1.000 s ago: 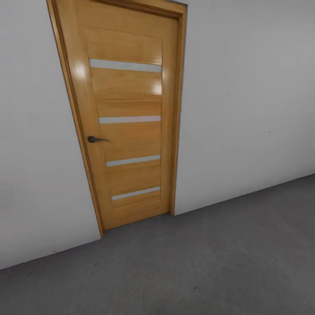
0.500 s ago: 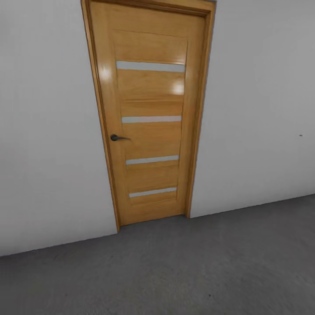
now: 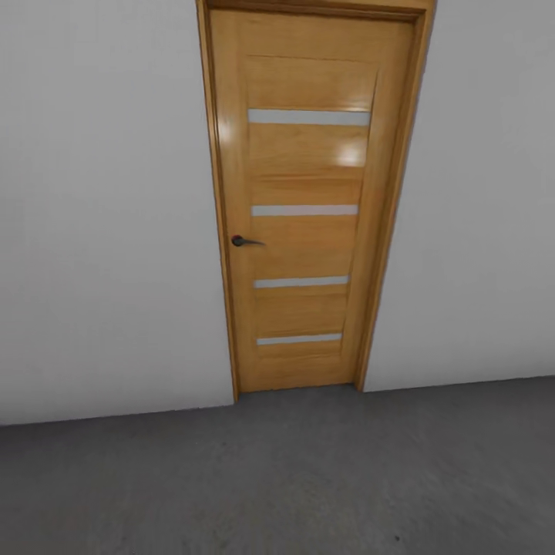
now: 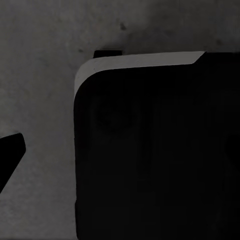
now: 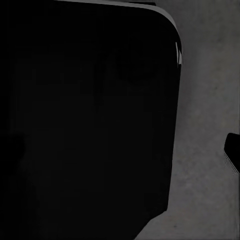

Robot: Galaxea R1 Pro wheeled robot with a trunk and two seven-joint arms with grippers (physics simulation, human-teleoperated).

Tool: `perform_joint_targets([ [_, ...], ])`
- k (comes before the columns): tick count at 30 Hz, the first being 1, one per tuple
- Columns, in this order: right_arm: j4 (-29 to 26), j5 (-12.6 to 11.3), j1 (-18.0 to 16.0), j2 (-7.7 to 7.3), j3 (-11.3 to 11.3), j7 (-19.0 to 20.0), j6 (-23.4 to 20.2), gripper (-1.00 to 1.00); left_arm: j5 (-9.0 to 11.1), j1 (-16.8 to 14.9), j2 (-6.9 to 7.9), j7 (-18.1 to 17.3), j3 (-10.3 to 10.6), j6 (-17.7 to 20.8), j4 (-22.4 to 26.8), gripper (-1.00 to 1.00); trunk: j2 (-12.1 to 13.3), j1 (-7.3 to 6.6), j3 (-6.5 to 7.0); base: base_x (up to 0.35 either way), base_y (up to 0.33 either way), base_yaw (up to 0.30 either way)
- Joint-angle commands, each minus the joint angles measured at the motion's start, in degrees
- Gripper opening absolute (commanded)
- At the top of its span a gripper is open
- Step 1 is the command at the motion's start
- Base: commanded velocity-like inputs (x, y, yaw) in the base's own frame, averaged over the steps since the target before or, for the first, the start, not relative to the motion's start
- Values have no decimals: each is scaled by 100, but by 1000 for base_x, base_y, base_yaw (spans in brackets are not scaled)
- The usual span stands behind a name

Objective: Move the two storage containers from the living room to the garage. In the garage, place one container on the floor and stack the other container on top of it (either order is fine).

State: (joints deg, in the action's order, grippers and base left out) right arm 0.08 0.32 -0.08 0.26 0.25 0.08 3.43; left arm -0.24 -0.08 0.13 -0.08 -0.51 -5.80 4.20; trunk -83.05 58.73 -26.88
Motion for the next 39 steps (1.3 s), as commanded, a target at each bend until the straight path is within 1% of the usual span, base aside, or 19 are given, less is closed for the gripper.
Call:
perform_joint_targets([
  [1, 1, 3, -1, 0, 2, 1, 17, 100, -3, -1, -8, -1, -4, -21, -10, 100, -3, 0, -5, 0, 0, 278],
  [5, 1, 3, -1, 0, 2, 1, 17, 100, -1, -1, -10, -1, -5, -32, -33, 100, -3, 0, -5, 0, 0, 278],
  [11, 1, 3, -1, 0, 2, 1, 17, 100, 9, 0, -52, -1, -12, -30, -55, 100, -3, 0, -5, 0, 0, 278],
  [29, 1, -5, -1, -1, 2, 1, 17, 100, 42, -1, -49, 7, -19, -27, -59, 100, -3, 0, -5, 0, 0, 274],
  [35, 1, -3, -1, -19, -4, 1, 17, 100, 42, -1, -49, 1, -19, -27, -65, 100, -3, 0, -5, 7, 0, 82],
  [39, 1, 2, -1, -30, 0, 1, 17, 100, 48, 1, -43, 0, -19, -5, -67, 100, -3, 0, -5, 189, 0, 14],
])
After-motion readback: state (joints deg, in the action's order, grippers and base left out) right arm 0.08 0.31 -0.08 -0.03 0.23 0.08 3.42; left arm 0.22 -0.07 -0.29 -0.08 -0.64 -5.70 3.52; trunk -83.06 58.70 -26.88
